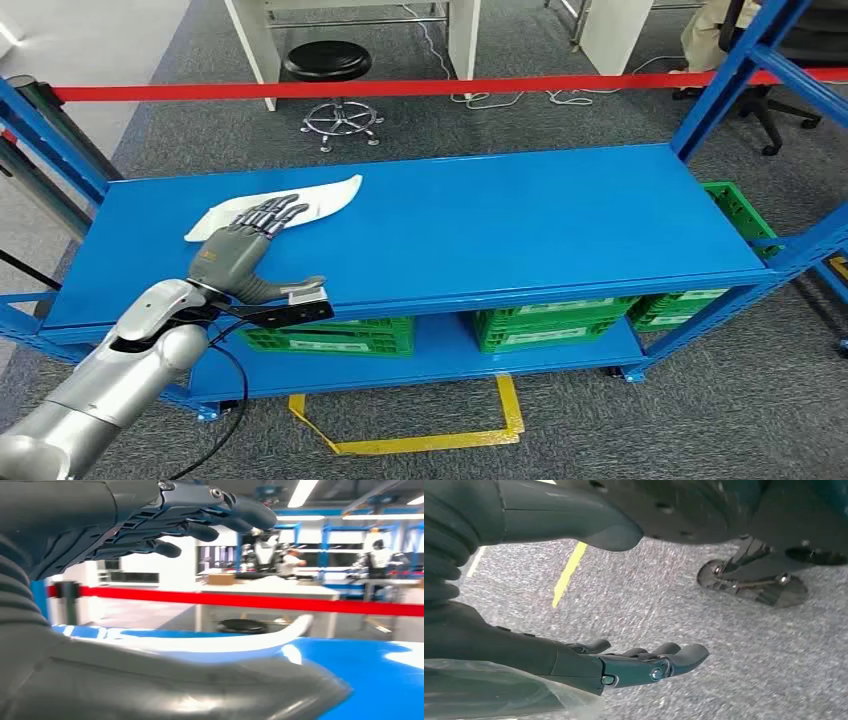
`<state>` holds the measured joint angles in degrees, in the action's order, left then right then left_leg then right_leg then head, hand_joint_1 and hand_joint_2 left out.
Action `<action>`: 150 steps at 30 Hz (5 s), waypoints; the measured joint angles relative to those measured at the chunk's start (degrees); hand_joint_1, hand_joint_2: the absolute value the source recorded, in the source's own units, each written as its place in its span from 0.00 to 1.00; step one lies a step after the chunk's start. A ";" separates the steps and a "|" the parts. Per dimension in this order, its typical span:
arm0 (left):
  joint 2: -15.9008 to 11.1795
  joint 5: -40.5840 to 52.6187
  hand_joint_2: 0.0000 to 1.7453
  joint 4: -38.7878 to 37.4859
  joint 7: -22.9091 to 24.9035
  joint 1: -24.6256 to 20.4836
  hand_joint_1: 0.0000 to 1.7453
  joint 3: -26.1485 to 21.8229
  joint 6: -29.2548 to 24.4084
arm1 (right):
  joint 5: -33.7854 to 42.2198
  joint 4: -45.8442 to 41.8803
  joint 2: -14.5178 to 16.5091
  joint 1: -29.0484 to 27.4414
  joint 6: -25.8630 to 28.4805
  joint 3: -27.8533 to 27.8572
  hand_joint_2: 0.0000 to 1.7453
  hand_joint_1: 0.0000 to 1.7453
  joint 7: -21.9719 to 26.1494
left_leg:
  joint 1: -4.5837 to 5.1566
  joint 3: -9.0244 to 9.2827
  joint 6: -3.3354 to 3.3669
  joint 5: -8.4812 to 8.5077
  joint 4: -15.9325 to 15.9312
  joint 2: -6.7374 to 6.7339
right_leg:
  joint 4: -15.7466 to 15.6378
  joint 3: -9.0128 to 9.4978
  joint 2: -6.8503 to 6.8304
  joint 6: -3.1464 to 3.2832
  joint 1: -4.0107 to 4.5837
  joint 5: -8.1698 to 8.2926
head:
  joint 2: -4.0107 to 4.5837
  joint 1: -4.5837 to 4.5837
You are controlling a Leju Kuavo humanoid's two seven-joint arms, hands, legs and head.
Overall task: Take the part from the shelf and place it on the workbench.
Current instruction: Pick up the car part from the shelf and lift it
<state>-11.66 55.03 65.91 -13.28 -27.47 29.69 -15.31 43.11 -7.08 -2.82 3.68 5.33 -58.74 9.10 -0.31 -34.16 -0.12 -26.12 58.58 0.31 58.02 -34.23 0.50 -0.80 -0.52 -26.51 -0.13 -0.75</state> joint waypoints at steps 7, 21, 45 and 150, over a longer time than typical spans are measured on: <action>1.87 0.26 0.00 -3.37 1.47 -0.93 0.00 -0.22 -1.22 | 0.14 0.00 -0.01 0.07 0.03 -0.24 1.00 0.00 -0.10 | -0.29 0.35 1.98 0.57 -0.89 -0.16 | 9.37 -4.64 -0.15 -1.45 -0.18 -5.38 | 0.00 0.60; 3.67 -1.82 0.00 -7.20 0.96 -1.74 0.00 -1.47 -0.94 | 0.34 -0.01 0.09 0.16 -0.02 -0.55 1.00 0.00 -0.25 | -0.02 -1.82 -0.41 -2.79 4.30 -0.11 | -0.36 0.81 -0.31 0.94 -0.34 -0.31 | 0.00 0.50; 4.86 -4.06 0.00 -11.98 0.53 -5.00 0.00 -3.33 0.73 | 1.43 -0.01 0.11 0.27 -0.31 -2.74 1.00 0.00 -0.51 | -0.06 0.32 1.14 0.42 -0.71 -0.12 | 1.58 -0.50 -0.38 -1.26 -0.37 -0.55 | 0.00 0.98; 4.38 -3.41 1.00 -13.13 0.34 -3.06 0.00 -4.45 -1.82 | 2.33 0.00 0.45 0.12 -0.68 -3.84 0.00 0.00 -0.60 | 0.27 -5.01 0.25 -1.22 9.28 -0.12 | 0.71 1.39 -0.16 1.53 -0.10 -1.55 | -0.01 0.73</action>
<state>-7.28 51.61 52.78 -12.94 -30.52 25.24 -17.13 45.44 -7.08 -2.37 3.79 4.65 -62.58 8.51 -0.04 -39.17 0.13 -27.34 67.87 0.18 58.73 -32.84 0.34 0.74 -0.62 -28.06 -0.14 -0.03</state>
